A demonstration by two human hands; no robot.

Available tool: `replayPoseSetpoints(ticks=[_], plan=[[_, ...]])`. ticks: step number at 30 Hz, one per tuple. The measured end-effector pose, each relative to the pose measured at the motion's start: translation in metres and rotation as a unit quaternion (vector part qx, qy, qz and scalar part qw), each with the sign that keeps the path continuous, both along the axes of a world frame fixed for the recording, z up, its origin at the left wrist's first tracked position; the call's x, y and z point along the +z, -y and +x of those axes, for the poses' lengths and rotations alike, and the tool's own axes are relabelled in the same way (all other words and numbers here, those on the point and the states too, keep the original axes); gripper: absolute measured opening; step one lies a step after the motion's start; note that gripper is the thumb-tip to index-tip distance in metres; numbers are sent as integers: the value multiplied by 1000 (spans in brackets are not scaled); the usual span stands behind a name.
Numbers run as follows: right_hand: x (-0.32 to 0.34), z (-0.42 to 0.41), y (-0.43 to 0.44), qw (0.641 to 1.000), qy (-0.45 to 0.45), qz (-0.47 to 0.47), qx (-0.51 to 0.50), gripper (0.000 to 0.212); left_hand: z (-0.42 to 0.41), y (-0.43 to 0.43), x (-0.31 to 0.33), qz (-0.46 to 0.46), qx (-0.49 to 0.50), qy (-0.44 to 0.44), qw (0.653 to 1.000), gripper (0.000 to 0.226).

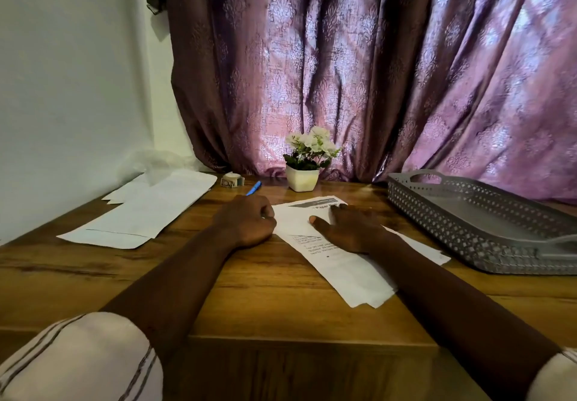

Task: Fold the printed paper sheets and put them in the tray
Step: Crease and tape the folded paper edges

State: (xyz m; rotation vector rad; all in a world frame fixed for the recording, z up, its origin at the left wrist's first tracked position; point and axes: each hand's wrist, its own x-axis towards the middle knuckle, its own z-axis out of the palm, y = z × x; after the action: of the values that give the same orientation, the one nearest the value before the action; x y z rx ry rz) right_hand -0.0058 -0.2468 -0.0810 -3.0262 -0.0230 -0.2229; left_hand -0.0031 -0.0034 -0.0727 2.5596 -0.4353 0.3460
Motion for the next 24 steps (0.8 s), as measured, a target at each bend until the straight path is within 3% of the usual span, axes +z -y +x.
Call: replayPoseSetpoints(ticks=[4,8,11,16,20,24], plan=[[5,0,-17,991,28,67,115,75,-6,-5,-1,-40,27,52,997,6],[1,8,-28,987,2,62,146,77,2,-6,-1,-59,81,104,990,8],[-2,14,-28,986,12,59,152,76,18,-7,6,19,117,122,985,21],[0,22,-26,983,24,66,168,73,67,-8,39,106,156,54,980,47],[-1,27,-28,983,28,62,173,77,114,-20,41,179,214,57,959,60],[0,29,-28,981,34,57,183,76,161,-33,27,162,240,13,957,52]])
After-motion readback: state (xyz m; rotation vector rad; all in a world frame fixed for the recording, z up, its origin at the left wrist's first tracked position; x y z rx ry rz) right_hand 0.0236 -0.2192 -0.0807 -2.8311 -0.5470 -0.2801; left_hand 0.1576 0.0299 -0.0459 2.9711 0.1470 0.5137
